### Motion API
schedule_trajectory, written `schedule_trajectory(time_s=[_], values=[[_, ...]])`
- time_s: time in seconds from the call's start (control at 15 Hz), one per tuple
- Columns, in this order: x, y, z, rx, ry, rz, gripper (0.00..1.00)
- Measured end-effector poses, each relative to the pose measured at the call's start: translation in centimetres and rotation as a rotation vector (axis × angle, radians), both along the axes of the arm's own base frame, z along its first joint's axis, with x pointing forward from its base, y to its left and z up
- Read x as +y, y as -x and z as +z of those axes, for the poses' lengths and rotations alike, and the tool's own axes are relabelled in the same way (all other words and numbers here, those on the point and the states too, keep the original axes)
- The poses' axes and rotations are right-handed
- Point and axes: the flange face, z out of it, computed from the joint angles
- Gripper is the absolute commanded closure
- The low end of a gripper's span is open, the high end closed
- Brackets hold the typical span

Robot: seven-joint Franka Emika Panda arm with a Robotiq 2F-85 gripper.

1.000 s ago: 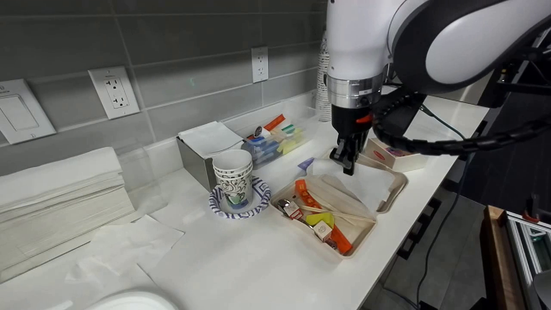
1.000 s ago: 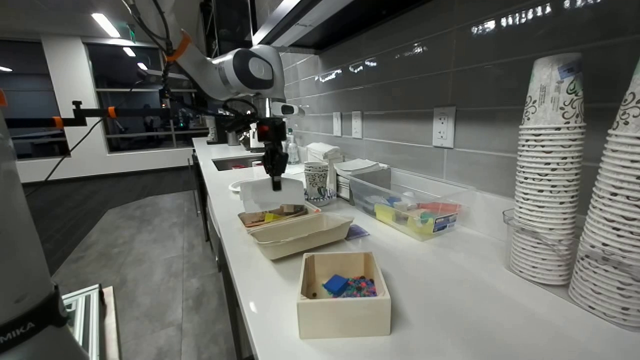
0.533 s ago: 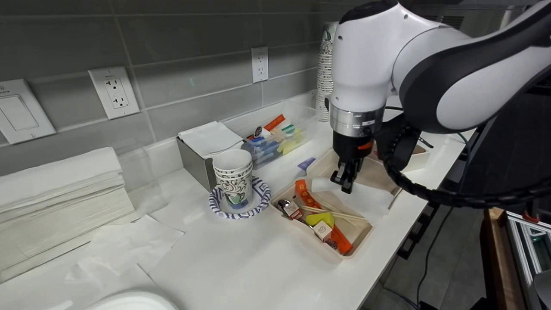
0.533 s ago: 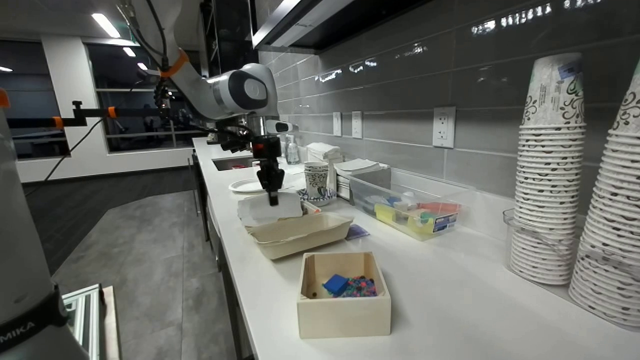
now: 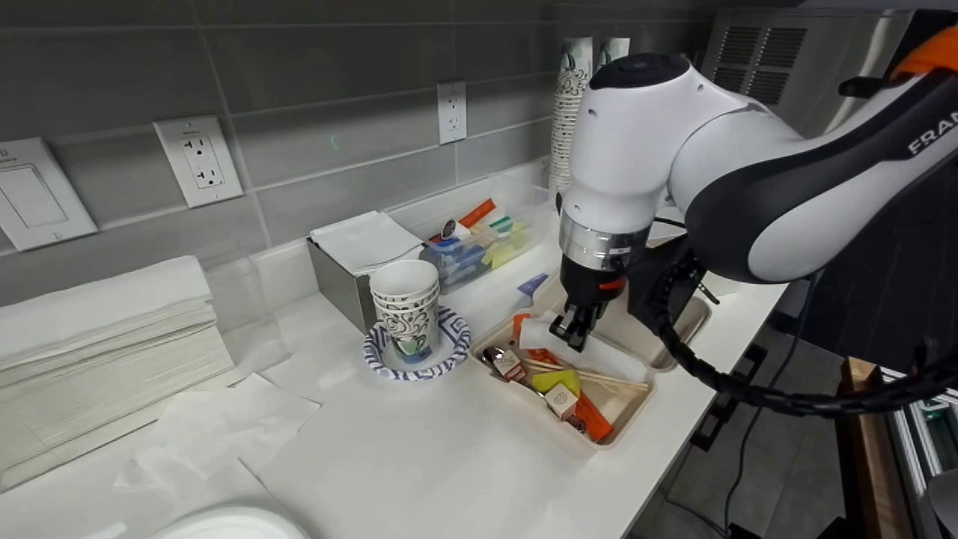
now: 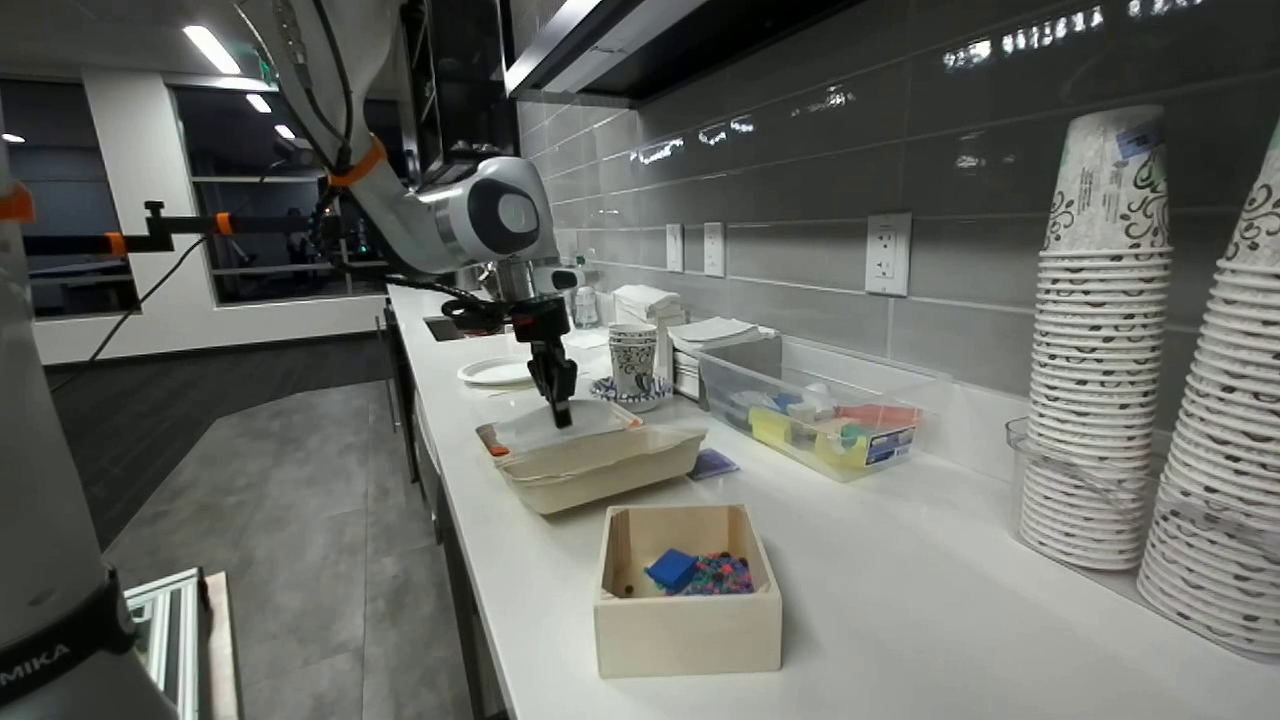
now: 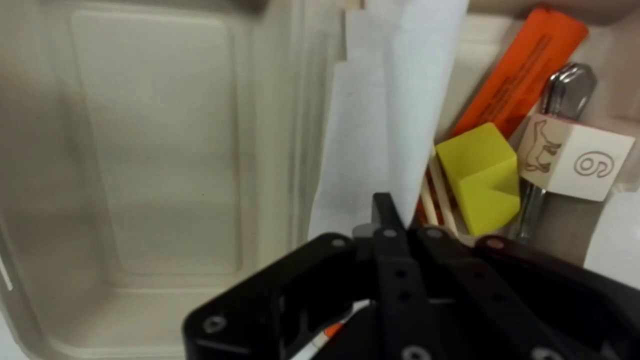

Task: Pick up the napkin and place it inside the takeaway pack

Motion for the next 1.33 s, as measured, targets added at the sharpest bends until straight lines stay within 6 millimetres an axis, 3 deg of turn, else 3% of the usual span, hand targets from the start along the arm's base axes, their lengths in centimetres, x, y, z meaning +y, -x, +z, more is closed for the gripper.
schedule_trajectory(time_s=[0.87,0.93,1.0,1.33], values=[[0.2,-1.7,-2.2,-0.108,-0.091,-0.021,1.00],[0.2,-1.7,-2.4,-0.109,-0.094,-0.021,0.73],[0.2,-1.7,-2.5,-0.111,-0.097,-0.020,0.72],[0.8,-1.7,-2.2,-0.110,-0.123,-0.017,0.36]])
